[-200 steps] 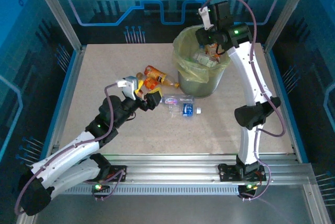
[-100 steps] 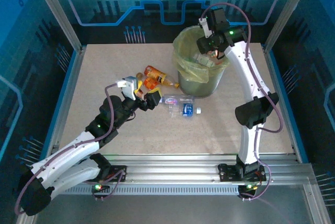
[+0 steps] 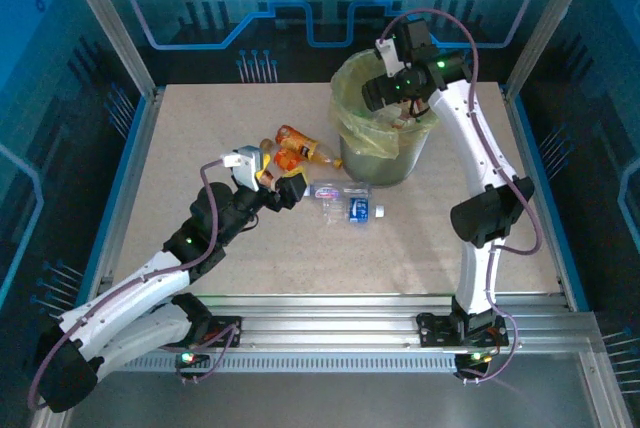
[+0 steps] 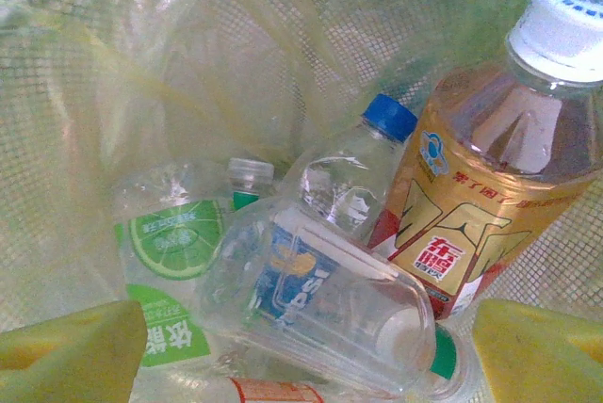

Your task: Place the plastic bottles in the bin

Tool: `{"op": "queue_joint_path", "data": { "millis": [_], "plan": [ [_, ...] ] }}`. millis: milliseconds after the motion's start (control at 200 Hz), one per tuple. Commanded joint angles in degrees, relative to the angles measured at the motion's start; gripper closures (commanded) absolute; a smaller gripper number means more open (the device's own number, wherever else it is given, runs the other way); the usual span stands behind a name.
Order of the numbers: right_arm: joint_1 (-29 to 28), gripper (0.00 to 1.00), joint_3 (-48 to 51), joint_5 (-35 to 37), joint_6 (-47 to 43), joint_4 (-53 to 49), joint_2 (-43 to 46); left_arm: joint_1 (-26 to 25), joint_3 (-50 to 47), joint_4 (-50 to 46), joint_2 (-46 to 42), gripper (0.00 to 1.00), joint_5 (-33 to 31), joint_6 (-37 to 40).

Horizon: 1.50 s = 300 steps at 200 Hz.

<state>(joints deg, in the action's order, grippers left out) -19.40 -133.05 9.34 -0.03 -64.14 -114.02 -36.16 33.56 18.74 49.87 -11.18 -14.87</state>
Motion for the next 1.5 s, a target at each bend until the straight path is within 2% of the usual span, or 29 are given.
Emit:
{"op": "queue_joint_path", "data": {
  "millis": [0,145,260,425,510,660,755,921,1161,1496],
  "plan": [
    [-0.49,0.1,0.34,-1.96,1.59,-0.63,4.08,0.04,-0.75,-0.63,-0.24,0.01,-1.43,-0.22],
    [-0.96,0.09,1.48,-1.94,3.0,-0.91,6.98,0.22,-0.69,-1.12,-0.12,0.01,-2.36,-0.39],
    [-1.17,0.0,4.57,-2.19,4.27,0.25,10.85,0.47,-0.05,-3.2,0.45,0.01,-4.38,-1.37],
    [-1.23,0.0,11.5,-2.23,6.59,3.07,17.88,1.46,1.88,-9.68,2.11,0.01,-9.82,-5.68],
    [-1.3,0.0,14.5,-2.51,7.99,3.93,20.97,4.11,3.0,-14.28,3.31,0.01,-10.78,-10.23],
    [-1.32,0.0,20.23,-2.47,10.34,5.28,25.83,11.24,4.04,-20.87,6.79,0.01,-7.6,-20.56],
    [-1.34,0.0,24.31,-1.81,11.92,6.36,28.68,14.82,4.66,-23.24,10.11,0.01,-5.92,-24.53],
    [-1.34,0.0,30.67,-1.12,14.22,7.77,32.6,17.99,7.44,-24.8,17.16,0.01,-4.17,-26.02],
    [-1.27,0.0,36.54,-1.41,16.36,9.82,36.12,19.93,14.64,-27.65,29.86,0.01,-5.07,-27.51],
    [-1.26,0.0,38.7,-2.31,16.96,10.88,36.91,20.25,25.27,-33.79,44.96,0.01,-4.75,-28.09]
  ]
}}
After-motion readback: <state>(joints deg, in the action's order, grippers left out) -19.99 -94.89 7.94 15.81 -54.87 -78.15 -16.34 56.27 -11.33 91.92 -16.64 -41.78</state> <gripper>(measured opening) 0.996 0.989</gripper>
